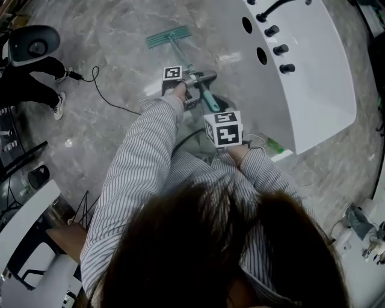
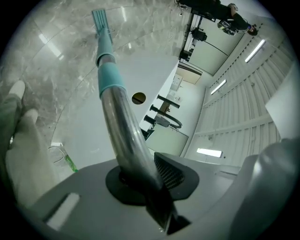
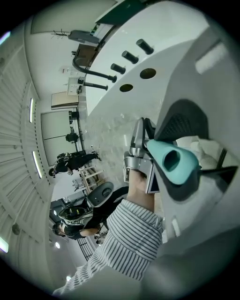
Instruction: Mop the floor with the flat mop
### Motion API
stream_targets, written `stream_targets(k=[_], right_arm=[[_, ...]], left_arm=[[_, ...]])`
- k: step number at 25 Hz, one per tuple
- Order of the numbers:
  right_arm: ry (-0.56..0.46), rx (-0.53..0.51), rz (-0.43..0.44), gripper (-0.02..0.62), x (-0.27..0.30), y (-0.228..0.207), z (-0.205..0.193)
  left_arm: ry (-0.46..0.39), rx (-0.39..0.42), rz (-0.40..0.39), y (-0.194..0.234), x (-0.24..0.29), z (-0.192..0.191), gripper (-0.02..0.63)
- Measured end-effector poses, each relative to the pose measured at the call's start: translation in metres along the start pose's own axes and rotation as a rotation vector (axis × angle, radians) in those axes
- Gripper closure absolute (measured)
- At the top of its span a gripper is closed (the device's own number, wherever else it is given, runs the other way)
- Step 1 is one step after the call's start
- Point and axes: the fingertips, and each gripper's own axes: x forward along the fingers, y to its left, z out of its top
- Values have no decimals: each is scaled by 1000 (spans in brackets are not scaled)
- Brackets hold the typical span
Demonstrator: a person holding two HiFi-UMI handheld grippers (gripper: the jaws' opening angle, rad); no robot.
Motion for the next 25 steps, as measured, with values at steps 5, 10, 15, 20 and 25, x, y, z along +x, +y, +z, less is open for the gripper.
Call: stream_targets(k=[5,10,15,20,25], right_arm=[[10,-28,10,477,52,-13,61],[30,-80,33,476,111,-19,125],[35,-89,69,476,171,-32,212],[27,-80,69,476,217,-46,278],[28,-78,87,476,254,-50,323]], left_arm=[[-60,16,1,-37,10,78,551],[-94,22,21,-73,13,160,555],[-134,14,8,-126,23,253,555],[-159,18,-2,-169,32,324,554],[-194,25,-26,-197,34,379,555]])
